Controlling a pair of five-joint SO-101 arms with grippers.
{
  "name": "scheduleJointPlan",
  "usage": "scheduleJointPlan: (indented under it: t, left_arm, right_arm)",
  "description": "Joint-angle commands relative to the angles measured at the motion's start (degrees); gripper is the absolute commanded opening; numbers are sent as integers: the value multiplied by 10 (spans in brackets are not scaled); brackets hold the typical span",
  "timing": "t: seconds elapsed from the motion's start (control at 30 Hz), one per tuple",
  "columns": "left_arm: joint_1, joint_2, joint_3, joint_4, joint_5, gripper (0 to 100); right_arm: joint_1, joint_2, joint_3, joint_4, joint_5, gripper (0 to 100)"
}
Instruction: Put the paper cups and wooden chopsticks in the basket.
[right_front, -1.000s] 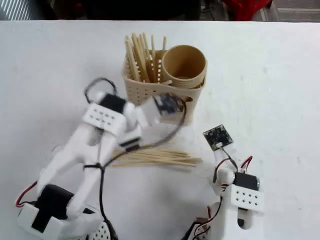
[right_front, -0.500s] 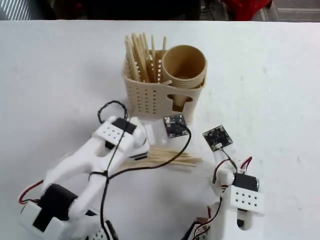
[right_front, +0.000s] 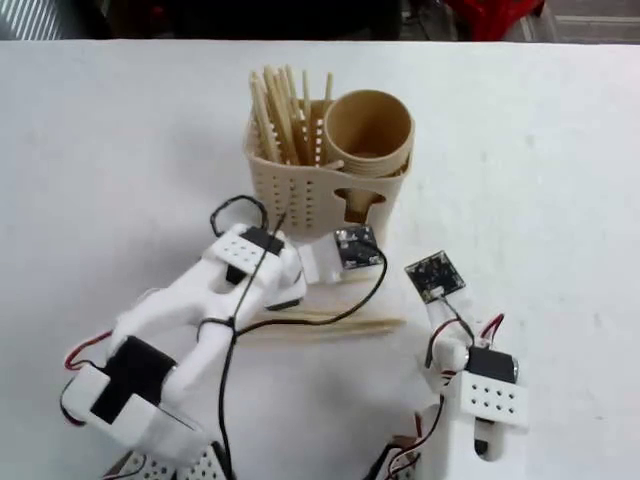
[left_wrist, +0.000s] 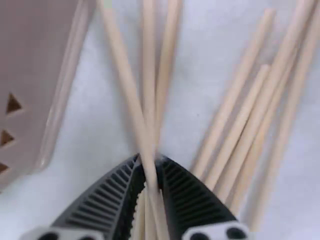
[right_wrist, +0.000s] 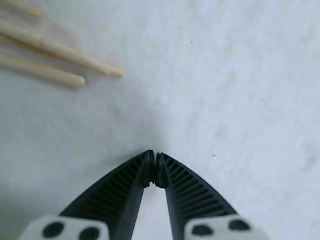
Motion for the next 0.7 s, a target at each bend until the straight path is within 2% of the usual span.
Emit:
scheduleJointPlan:
  t: [0.0, 0.13, 0.4, 0.67]
  left_arm:
    - [1, 0, -19, 6, 6, 27]
    - [0, -38, -19, 18, 7, 24]
    - [0, -235, -25, 127, 3, 23]
    - [0, -384, -146, 259, 7, 23]
  right_arm:
    - [6, -7, -3, -7, 4, 17]
    - [6, -7, -1, -12, 1, 17]
    - [6, -7, 0, -15, 0, 17]
    - [6, -7, 0, -15, 0, 17]
